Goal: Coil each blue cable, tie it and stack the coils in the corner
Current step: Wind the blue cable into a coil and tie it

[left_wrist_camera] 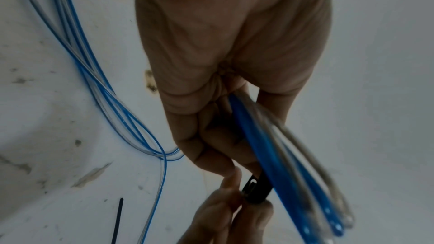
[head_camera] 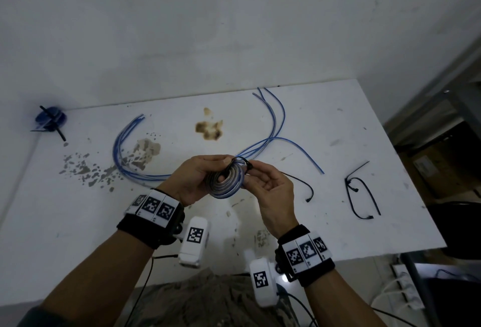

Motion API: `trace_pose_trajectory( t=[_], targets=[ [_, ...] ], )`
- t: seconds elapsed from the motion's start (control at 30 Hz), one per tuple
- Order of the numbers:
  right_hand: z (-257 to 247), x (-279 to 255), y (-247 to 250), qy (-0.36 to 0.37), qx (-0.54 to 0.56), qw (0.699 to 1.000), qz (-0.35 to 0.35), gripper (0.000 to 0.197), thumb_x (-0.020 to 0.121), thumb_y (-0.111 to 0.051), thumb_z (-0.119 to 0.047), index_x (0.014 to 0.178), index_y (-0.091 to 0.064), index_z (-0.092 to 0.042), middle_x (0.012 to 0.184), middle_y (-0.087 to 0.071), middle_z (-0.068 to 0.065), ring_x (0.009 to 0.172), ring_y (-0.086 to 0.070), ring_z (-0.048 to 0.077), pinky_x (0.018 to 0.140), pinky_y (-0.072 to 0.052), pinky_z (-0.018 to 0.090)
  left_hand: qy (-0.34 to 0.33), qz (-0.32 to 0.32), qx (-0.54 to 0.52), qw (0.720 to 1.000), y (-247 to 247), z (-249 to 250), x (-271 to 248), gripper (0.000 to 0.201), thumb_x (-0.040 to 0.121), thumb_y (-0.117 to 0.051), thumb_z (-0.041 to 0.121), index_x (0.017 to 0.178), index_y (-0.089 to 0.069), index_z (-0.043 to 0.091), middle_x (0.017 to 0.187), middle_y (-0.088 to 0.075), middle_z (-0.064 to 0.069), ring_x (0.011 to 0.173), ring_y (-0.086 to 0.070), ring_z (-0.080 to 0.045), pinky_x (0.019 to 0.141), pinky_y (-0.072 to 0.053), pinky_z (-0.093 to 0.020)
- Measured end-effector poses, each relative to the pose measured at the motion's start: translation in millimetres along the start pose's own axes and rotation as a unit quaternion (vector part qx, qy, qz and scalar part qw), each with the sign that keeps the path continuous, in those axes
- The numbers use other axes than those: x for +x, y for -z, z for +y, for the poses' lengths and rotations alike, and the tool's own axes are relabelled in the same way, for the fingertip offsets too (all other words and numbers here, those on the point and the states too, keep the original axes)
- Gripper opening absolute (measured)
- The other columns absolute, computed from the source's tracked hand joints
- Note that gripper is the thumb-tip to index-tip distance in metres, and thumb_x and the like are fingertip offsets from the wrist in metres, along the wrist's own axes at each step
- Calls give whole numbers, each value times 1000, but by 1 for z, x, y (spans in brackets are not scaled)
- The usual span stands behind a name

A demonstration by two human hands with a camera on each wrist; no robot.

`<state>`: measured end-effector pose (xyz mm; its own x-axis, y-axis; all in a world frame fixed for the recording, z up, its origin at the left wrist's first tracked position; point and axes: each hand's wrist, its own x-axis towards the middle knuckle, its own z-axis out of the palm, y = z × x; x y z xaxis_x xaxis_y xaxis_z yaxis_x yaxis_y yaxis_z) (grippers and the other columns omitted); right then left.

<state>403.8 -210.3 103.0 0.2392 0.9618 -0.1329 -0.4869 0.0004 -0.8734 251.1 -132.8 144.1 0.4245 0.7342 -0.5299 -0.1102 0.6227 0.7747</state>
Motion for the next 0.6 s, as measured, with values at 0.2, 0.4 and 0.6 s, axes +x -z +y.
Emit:
trace_pose_trajectory(
  t=[0.2,0.4,0.6],
  targets=[
    [0,-1,-6,-21,18,1000,-10,51,72,-71,20,116,-61,-5,98,-75,6,85,-71,19,77,-58,29,-41,14,-11,999,-2,-2,0,20,78,-64,14,89,-77,4,103,-70,-22,87,-65,-26,70,-57,-26],
    [2,3,-10,-19,47,998,38,43,73,-69,22,104,-66,-7,90,-75,5,80,-71,20,75,-57,28,-54,24,-9,998,-3,-1,1,15,74,-66,14,80,-79,8,83,-72,-10,73,-62,-19,65,-54,-22],
    [3,2,-12,-34,51,998,33,51,79,-67,17,122,-60,-8,100,-76,9,92,-72,17,80,-56,25,-65,20,-12,998,1,-2,4,16,77,-65,15,83,-78,8,82,-73,-8,70,-65,-16,65,-55,-22]
  ],
)
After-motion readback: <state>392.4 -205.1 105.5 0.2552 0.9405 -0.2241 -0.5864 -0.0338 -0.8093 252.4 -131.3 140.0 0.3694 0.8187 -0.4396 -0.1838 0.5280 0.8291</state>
